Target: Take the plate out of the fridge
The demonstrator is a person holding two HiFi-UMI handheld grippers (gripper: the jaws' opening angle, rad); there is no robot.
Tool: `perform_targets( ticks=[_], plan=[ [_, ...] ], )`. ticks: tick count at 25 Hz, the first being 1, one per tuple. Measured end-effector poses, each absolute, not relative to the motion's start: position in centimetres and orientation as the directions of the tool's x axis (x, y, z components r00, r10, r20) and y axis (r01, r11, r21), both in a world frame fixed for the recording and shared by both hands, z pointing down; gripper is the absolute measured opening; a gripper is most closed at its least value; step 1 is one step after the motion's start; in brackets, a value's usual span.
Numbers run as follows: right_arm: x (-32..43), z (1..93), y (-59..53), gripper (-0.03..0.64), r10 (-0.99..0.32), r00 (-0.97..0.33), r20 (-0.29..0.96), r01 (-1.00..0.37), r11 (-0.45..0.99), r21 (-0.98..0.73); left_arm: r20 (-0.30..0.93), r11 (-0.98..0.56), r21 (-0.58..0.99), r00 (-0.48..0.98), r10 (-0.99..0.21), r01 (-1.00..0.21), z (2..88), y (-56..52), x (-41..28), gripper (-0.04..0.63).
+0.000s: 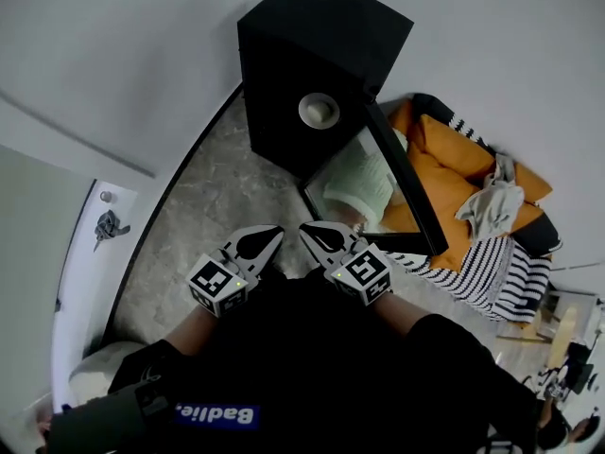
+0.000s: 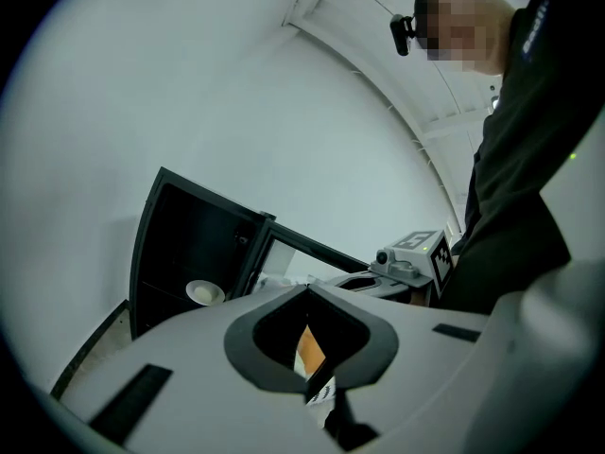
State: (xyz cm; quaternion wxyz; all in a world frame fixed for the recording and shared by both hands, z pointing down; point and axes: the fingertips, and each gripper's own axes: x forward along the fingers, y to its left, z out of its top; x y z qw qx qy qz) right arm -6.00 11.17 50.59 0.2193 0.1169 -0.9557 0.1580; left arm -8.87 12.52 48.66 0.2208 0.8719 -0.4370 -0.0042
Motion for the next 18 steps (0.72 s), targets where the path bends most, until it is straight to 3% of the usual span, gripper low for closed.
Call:
perform_targets(
  ticks=[18],
  plan=[
    [-5.0, 49.1, 4.6, 0.011, -0.177, -0.909, 0.378, -0.299, 0.909, -0.292, 0.25, -0.514, 0.362, 0.612, -0.75, -0.778, 47.9, 5.9, -7.2, 0.006]
  ],
)
